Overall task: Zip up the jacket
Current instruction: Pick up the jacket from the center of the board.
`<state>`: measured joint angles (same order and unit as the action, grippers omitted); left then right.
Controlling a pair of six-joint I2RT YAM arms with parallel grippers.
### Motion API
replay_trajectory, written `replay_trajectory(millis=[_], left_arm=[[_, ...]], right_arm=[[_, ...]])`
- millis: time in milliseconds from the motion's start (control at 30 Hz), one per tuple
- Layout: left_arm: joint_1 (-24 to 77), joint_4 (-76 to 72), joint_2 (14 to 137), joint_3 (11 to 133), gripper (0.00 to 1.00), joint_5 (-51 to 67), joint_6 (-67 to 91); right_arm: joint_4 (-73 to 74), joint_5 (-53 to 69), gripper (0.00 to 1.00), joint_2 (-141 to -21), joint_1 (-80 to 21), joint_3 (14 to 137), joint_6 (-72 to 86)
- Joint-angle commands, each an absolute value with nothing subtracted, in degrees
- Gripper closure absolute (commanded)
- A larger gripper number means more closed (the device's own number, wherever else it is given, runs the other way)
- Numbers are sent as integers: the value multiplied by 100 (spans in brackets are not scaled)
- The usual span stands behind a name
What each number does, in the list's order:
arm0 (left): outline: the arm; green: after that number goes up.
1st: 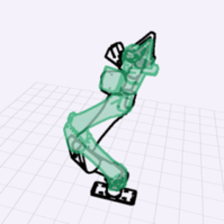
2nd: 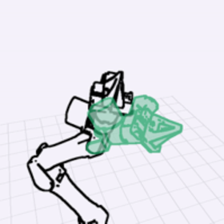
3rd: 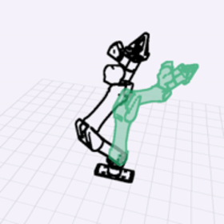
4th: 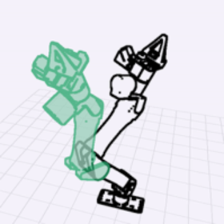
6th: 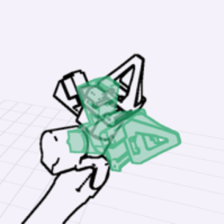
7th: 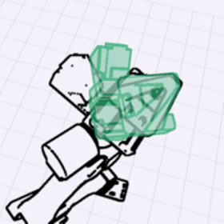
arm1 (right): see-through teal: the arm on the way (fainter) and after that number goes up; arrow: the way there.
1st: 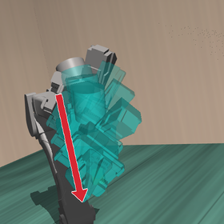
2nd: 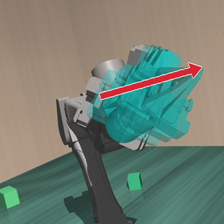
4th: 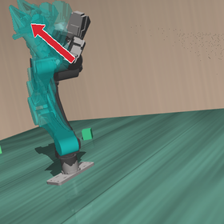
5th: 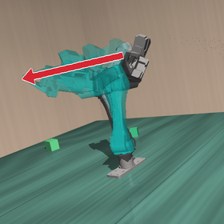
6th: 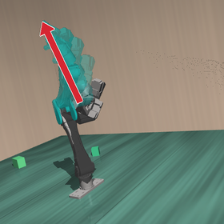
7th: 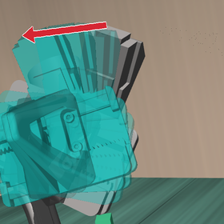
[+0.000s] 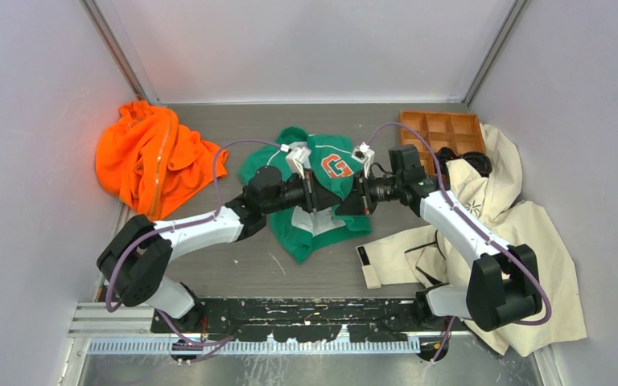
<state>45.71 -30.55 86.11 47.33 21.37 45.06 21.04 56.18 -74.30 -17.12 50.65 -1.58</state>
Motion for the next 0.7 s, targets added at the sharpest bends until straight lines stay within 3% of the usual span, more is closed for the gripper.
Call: replay_trajectory(millis=[0,133,200,433,667], left_arm=[[4575,-3441,8271,4675,85,2012,4326],[4515,-3133,7810,4380,59,1844,3688],[4484,-3040,7516,4144,50,1860,3224],[4483,-3760,7055,3081,47,2414,1804],[4484,-4741,7880,2987,47,2615,1392]], right_arm=[[1996,5998,99,-7401,-1670,5117,-235],[2288,6230,99,-7388,-1557,5212,-521],[2416,6333,99,-7384,-1489,5236,-669],[2754,6549,99,-7427,-1451,5346,-1044],[2954,6657,99,-7433,-1449,5379,-1293]])
